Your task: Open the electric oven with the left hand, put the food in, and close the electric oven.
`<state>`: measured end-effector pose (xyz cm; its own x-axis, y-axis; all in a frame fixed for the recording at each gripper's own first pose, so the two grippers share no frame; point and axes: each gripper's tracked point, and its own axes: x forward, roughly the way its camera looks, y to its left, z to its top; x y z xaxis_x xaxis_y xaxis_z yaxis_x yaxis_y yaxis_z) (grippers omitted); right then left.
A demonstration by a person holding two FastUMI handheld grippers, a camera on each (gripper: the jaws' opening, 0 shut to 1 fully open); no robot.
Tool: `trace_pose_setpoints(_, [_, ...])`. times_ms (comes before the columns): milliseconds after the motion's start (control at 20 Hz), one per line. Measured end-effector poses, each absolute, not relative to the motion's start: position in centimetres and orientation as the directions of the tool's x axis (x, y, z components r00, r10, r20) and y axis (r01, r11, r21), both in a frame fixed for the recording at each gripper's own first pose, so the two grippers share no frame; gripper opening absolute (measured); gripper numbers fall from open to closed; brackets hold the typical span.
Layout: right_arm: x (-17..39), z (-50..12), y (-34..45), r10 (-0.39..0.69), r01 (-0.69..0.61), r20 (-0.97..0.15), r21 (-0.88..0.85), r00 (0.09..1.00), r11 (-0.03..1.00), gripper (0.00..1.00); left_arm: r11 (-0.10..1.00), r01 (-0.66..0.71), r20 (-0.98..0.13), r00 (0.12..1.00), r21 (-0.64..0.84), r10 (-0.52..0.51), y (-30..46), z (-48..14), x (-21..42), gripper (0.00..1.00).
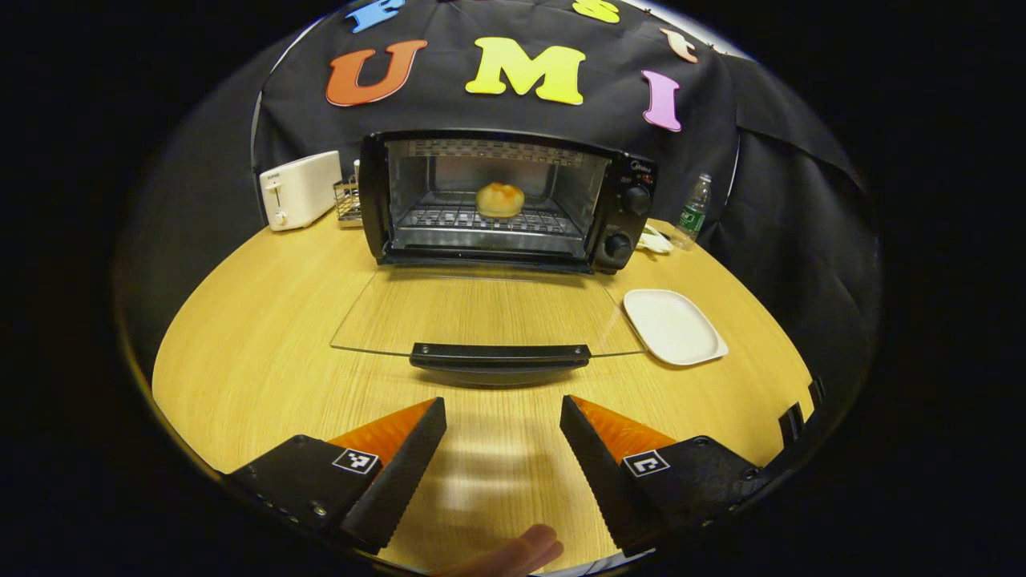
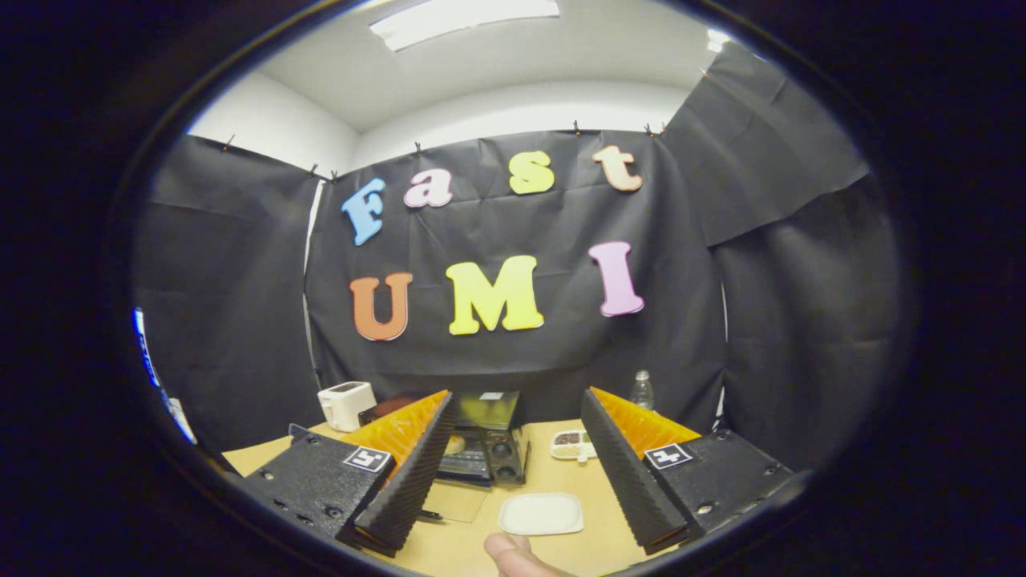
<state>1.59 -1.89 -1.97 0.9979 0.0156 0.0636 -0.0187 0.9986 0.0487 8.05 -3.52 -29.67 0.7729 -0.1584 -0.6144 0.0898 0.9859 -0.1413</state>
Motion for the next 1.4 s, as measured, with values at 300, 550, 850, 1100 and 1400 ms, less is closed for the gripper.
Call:
trace_pose_setpoints(300, [-1.6, -2.9, -4.3, 0.004, -0.008, 0.084, 0.051, 0.996, 0.999, 0.96, 0.986, 0.105, -0.653, 0.739, -0.13, -0.165, -4.9, -31.2, 10.4, 0.95])
trace_pose_setpoints(550, [-1.7, -5.1, -5.7, 0.009, -0.012, 0.036, 0.099, 0.999, 0.995, 0.96, 0.989, 0.091, -0.708, 0.691, -0.114, -0.145, -4.7, -32.2, 10.4, 0.93])
trace_pose_setpoints(850, [-1.4, -5.8, -6.5, -0.004, 0.002, 0.023, 0.107, 1.0, 0.994, 0.96, 0.994, 0.072, -0.69, 0.716, -0.085, -0.111, -4.4, -30.9, 10.8, 0.92])
trace_pose_setpoints(1100, [-1.9, -5.2, -6.8, -0.03, 0.021, 0.066, 0.12, 0.997, 0.993, 0.96, 0.995, 0.06, -0.681, 0.726, -0.084, -0.101, -4.4, -29.5, 11.0, 0.92])
trace_pose_setpoints(1400, [-2.0, -6.0, -6.6, -0.016, 0.011, 0.041, 0.116, 0.999, 0.993, 0.96, 0.996, 0.053, -0.632, 0.77, -0.071, -0.086, -4.1, -26.7, 11.8, 0.93])
